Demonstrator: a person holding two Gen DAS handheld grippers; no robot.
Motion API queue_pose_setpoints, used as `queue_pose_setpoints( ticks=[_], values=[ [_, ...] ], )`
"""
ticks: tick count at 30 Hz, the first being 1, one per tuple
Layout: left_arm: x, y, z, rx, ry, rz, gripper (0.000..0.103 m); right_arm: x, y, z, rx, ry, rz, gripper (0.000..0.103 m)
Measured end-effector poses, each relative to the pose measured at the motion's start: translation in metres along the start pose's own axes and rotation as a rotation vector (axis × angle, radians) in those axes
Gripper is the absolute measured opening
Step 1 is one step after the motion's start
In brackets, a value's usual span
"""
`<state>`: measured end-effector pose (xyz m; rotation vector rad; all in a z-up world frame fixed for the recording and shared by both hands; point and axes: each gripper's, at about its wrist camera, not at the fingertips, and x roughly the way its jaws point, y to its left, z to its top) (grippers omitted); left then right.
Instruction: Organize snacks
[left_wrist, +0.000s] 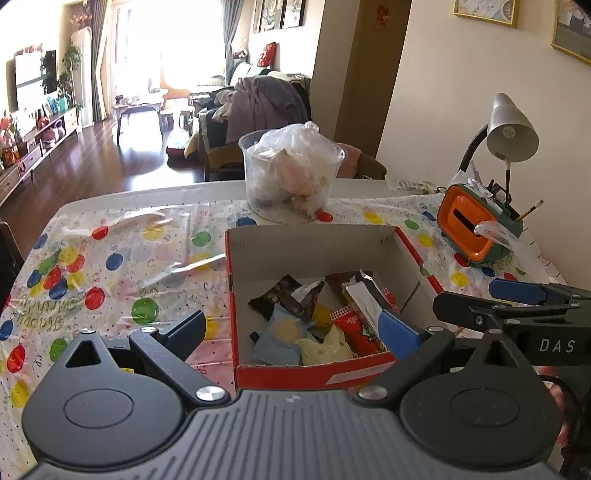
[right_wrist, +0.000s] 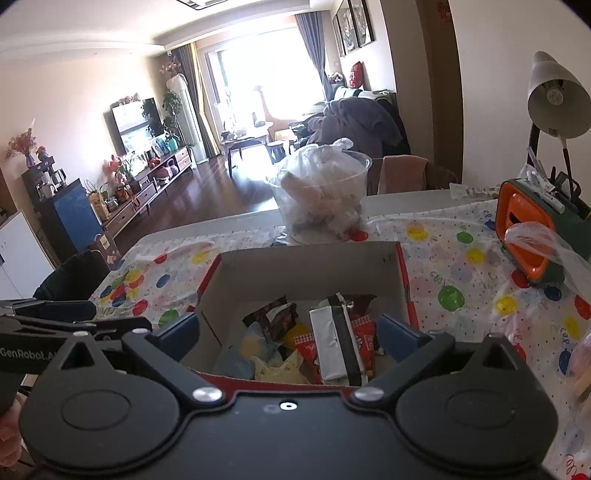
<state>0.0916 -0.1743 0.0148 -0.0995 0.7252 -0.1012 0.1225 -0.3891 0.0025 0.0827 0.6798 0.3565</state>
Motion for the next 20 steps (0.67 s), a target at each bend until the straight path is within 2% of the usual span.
queue_pose_setpoints(
  ticks=[20],
  values=[
    [0.0053, -0.0006, -0.001, -0.006, 0.02, -0.007, 0.1, 0.0034, -0.0008, -0.0022, 0.009, 0.014, -0.002, 0.103]
  ],
)
